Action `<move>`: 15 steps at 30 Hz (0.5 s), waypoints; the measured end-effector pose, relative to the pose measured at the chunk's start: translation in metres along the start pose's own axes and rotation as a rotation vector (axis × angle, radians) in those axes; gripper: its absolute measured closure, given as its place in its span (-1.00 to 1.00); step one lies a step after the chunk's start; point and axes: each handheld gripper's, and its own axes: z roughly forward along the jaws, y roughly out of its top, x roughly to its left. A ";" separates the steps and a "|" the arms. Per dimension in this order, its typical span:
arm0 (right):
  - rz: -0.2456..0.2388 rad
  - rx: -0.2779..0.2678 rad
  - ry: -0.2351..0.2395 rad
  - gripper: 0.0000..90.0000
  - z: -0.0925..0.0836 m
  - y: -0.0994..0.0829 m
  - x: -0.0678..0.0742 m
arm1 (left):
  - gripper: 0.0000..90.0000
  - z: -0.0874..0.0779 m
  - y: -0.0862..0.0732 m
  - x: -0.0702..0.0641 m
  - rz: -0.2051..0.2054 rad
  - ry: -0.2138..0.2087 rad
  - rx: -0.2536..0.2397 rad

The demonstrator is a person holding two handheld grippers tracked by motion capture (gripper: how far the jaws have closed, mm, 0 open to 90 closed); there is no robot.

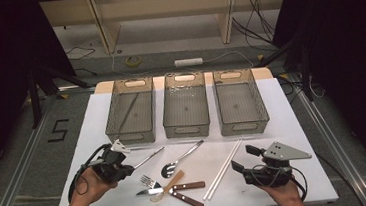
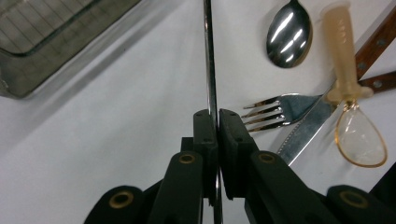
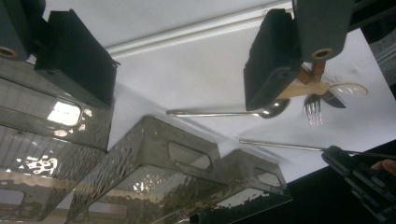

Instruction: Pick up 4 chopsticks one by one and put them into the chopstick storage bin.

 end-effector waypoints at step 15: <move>0.004 0.005 -0.005 -0.41 0.001 -0.001 -0.001 | 0.90 -0.036 0.014 0.006 -0.007 0.012 -0.119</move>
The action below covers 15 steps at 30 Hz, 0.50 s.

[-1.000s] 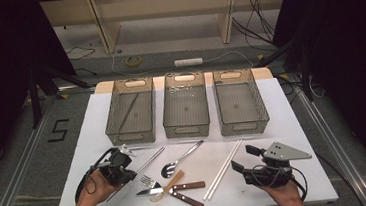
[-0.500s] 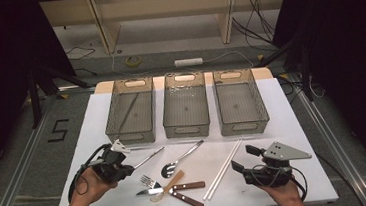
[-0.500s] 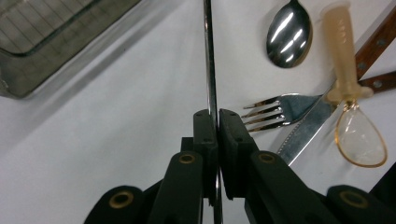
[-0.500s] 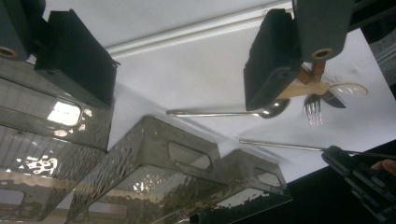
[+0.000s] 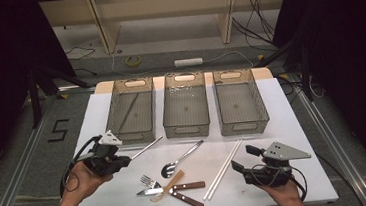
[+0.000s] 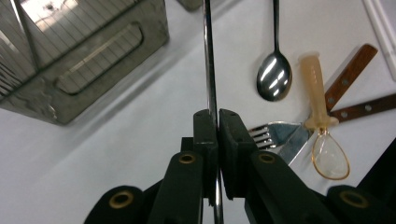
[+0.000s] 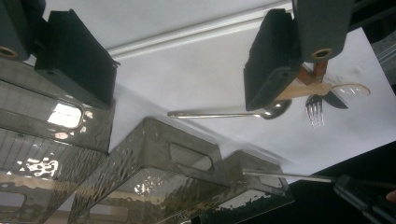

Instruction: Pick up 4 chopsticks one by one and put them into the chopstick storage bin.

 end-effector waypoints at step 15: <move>0.004 -0.001 0.002 -0.41 0.000 0.000 0.000 | 0.90 0.002 0.050 0.044 -0.082 0.075 -0.092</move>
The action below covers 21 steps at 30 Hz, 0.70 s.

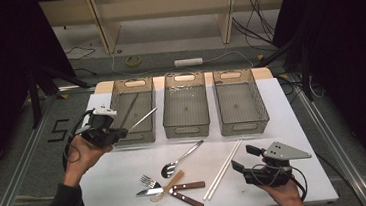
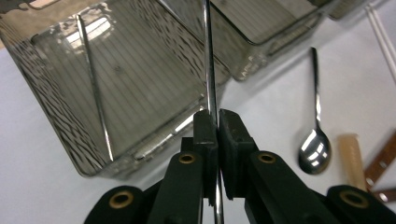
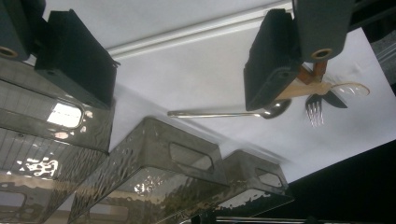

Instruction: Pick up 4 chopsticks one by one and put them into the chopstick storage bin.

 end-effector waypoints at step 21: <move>-0.001 0.002 0.007 -0.41 0.001 0.000 0.000 | 0.90 0.056 0.035 0.068 -0.181 0.123 -0.020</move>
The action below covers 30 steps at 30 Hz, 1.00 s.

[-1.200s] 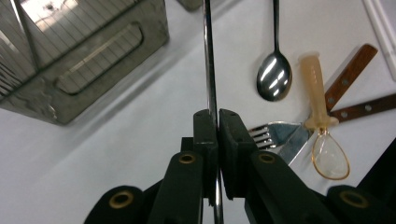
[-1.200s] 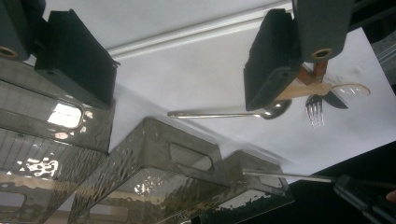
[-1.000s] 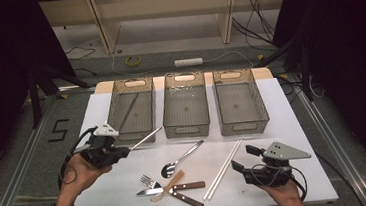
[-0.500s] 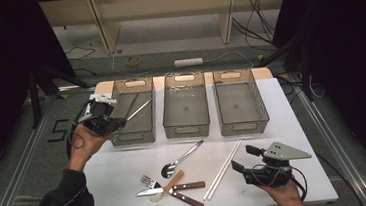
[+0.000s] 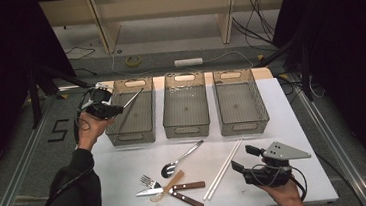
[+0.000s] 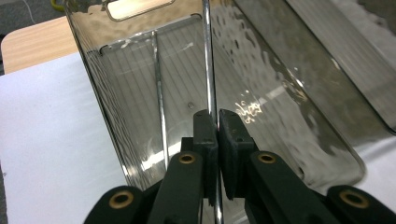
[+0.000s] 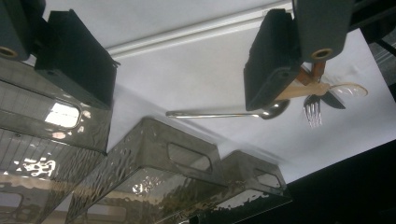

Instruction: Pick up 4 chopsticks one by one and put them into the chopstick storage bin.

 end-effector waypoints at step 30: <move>0.001 0.000 0.011 -0.41 0.000 0.000 0.000 | 0.84 0.053 0.006 0.008 -0.057 0.051 -0.015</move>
